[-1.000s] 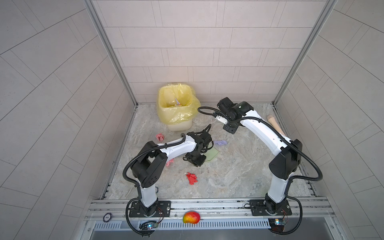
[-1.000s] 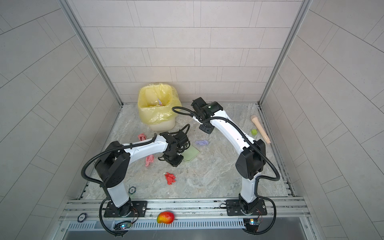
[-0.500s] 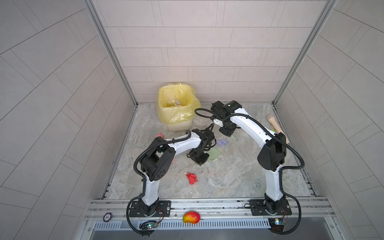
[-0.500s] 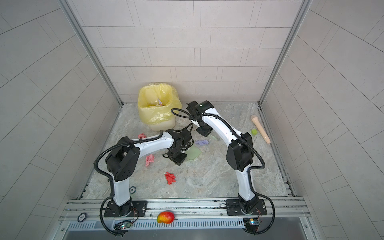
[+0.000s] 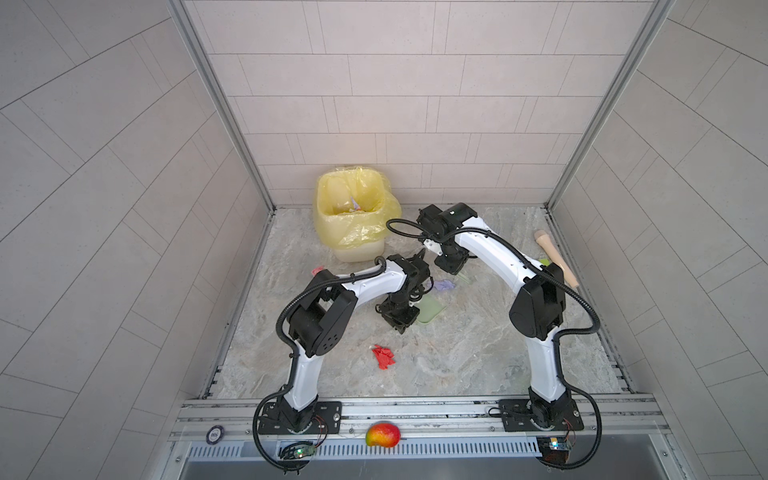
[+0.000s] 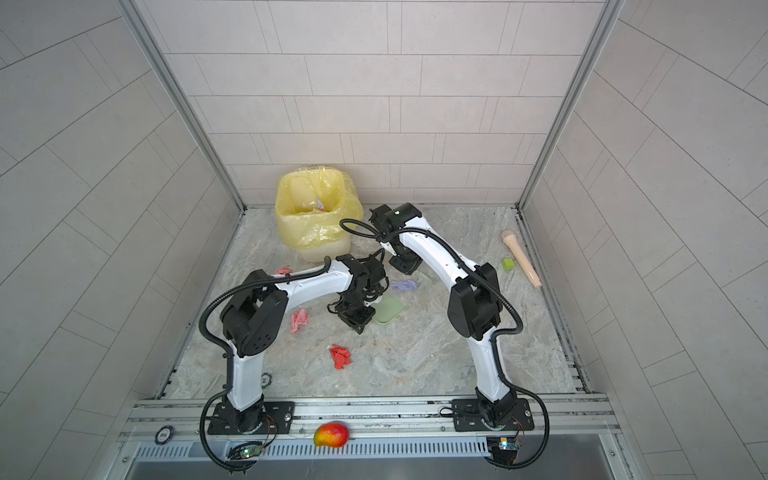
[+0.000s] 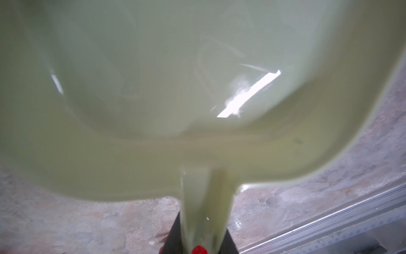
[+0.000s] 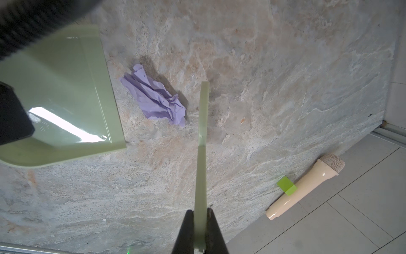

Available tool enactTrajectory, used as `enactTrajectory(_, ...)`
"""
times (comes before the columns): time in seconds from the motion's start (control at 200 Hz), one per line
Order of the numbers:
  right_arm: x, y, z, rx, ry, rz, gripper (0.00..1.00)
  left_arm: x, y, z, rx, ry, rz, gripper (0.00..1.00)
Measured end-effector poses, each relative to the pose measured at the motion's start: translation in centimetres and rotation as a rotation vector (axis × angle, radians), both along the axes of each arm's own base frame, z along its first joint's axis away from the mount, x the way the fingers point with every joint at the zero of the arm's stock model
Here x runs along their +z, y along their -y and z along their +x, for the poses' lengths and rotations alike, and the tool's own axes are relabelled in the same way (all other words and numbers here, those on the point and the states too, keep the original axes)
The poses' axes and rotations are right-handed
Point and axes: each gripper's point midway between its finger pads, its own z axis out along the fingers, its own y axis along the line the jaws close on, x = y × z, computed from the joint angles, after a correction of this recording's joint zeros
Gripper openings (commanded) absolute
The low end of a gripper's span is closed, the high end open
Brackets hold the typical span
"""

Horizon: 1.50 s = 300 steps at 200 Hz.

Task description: Sweep away the paper scraps from the table

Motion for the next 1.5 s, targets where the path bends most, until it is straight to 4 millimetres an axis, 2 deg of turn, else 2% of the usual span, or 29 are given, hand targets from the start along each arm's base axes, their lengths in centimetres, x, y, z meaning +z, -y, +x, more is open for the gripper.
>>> enactTrajectory(0.35, 0.3, -2.3, -0.6, 0.042, -0.009, 0.029, 0.00, -0.2, -0.5, -0.3, 0.008, -0.023, 0.018, 0.00)
enactTrajectory(0.57, 0.5, -4.5, -2.3, 0.082, -0.054, 0.084, 0.00, -0.6, -0.6, -0.4, 0.005, -0.034, 0.029, 0.00)
enactTrajectory(0.886, 0.7, -4.5, -3.2, 0.049, -0.073, 0.116, 0.00, -0.5, -0.9, -0.8, 0.002, -0.046, 0.044, 0.00)
enactTrajectory(1.071, 1.4, -3.8, -3.6, -0.014, -0.061, 0.147, 0.00, -0.8, -0.4, 0.0, 0.008, -0.015, 0.017, 0.00)
enactTrajectory(1.321, 1.3, -1.9, -2.0, -0.152, -0.008, 0.204, 0.00, -1.2, -0.2, 0.2, 0.010, 0.005, -0.002, 0.00)
enactTrajectory(1.501, 1.1, -2.4, -0.9, -0.209, 0.048, 0.272, 0.00, -1.3, -0.8, 0.3, 0.022, 0.010, -0.005, 0.00)
